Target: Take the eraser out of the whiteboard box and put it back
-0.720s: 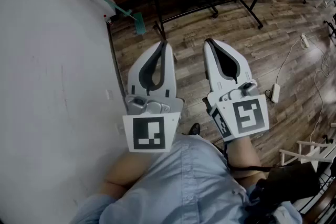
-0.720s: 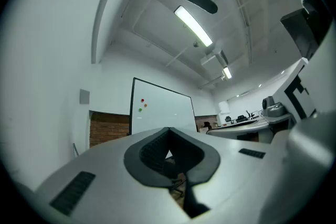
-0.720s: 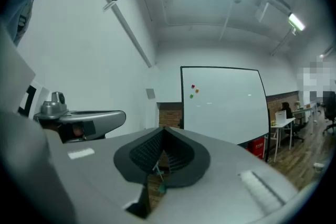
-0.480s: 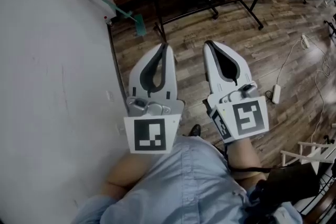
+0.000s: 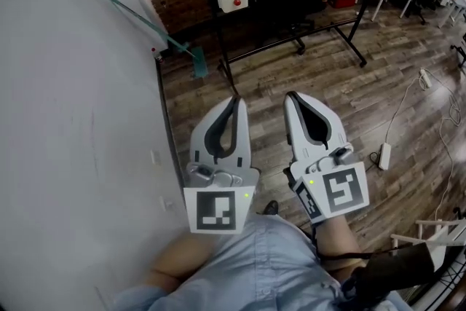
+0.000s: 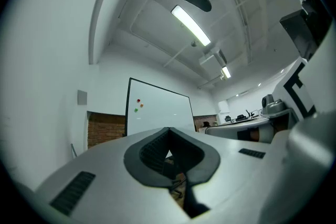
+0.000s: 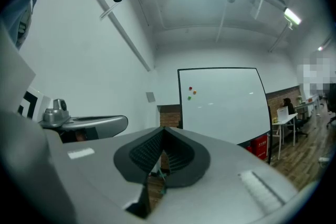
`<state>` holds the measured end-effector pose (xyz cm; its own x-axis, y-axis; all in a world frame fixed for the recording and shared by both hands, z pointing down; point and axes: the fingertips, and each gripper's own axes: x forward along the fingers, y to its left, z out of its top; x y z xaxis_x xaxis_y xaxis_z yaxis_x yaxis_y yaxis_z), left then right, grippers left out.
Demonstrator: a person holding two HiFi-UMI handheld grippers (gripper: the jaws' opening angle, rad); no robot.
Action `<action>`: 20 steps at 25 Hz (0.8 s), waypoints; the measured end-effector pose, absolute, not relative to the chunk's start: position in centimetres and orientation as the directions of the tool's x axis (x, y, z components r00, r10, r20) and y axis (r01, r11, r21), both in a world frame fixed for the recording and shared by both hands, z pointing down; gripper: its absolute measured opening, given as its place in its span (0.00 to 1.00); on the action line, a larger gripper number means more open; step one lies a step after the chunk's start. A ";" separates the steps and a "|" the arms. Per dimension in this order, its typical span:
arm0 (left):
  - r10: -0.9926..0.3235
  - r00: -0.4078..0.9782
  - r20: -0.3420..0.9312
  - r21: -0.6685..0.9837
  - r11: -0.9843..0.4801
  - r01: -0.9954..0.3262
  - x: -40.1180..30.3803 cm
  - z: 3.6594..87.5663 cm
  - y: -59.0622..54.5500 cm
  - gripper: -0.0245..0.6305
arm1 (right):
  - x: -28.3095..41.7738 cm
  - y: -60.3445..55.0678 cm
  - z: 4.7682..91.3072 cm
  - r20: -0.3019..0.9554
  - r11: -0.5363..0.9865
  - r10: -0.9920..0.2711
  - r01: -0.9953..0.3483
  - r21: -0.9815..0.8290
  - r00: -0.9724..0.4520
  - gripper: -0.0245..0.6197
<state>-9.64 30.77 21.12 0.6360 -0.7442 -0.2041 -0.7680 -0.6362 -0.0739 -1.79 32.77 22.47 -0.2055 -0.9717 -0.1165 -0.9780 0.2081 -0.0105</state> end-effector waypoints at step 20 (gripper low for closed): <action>-0.771 0.622 -0.139 -0.051 -0.621 -0.782 -5.6 23.9 22.1 0.04 | 2.7 24.2 24.6 -0.058 0.237 -0.970 -0.971 -0.017 -0.236 0.04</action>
